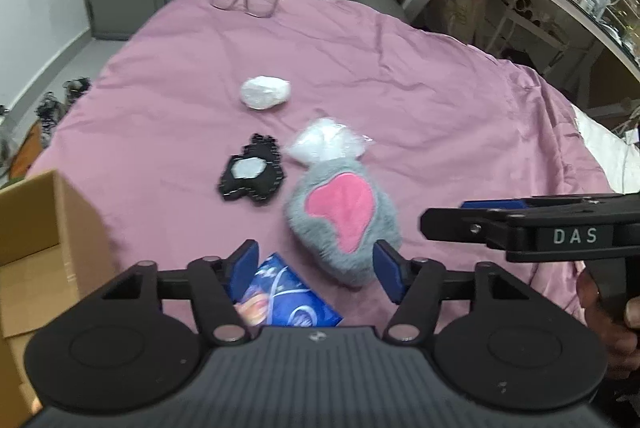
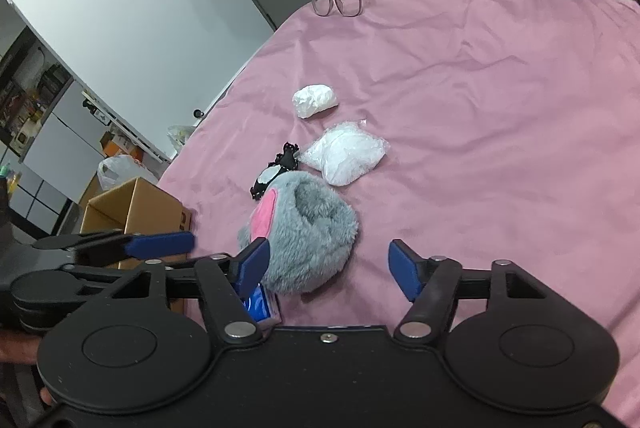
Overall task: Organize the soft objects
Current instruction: 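Move the right tool to the grey fluffy plush and grasp it, then carry the grey plush with the right tool over the cardboard box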
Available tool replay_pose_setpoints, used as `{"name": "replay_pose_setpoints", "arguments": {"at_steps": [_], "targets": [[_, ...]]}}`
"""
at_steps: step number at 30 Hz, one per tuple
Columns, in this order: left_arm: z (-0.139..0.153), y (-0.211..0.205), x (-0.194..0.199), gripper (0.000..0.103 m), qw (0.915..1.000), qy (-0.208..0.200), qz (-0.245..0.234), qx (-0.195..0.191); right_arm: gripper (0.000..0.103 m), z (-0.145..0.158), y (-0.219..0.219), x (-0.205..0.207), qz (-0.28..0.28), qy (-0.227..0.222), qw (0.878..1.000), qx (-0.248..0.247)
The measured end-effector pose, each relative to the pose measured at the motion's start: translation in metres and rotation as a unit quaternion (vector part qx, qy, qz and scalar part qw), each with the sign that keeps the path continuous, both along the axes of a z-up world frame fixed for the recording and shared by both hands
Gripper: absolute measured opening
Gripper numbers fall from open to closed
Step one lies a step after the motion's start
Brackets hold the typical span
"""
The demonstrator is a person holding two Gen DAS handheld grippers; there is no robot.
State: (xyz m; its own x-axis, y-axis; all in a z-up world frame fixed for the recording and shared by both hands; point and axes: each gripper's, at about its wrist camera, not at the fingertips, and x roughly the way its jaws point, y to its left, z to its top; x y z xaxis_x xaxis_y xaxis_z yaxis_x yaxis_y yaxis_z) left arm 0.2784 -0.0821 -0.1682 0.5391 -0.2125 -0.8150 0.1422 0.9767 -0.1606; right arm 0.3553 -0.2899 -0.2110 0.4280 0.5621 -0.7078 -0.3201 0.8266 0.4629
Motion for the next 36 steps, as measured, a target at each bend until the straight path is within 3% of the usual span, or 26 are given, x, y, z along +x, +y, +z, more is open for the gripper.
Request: {"name": "replay_pose_setpoints", "arguments": {"at_steps": [6, 17, 19, 28, 36], "targets": [[-0.016, -0.009, 0.017, 0.046, 0.9997, 0.017, -0.005, -0.019, 0.046, -0.008, 0.010, 0.014, 0.008, 0.019, 0.999, 0.028], [-0.025, -0.011, 0.029, 0.046, 0.9984, 0.033, -0.010, -0.045, 0.029, -0.016, 0.023, 0.025, 0.011, 0.040, 0.998, 0.038], [-0.025, -0.010, 0.029, 0.042, 0.9980, 0.031, -0.008, -0.055, 0.027, -0.012, 0.022, 0.022, 0.009, 0.034, 0.999, 0.036], [0.001, -0.007, 0.014, 0.042, 0.9981, -0.009, -0.012, -0.060, 0.026, 0.020, 0.027, 0.008, 0.013, -0.002, 0.999, 0.035], [0.037, 0.012, -0.011, 0.042, 0.9961, -0.064, 0.004, -0.060, 0.026, 0.061, 0.053, -0.012, 0.040, -0.062, 0.997, 0.027]]}}
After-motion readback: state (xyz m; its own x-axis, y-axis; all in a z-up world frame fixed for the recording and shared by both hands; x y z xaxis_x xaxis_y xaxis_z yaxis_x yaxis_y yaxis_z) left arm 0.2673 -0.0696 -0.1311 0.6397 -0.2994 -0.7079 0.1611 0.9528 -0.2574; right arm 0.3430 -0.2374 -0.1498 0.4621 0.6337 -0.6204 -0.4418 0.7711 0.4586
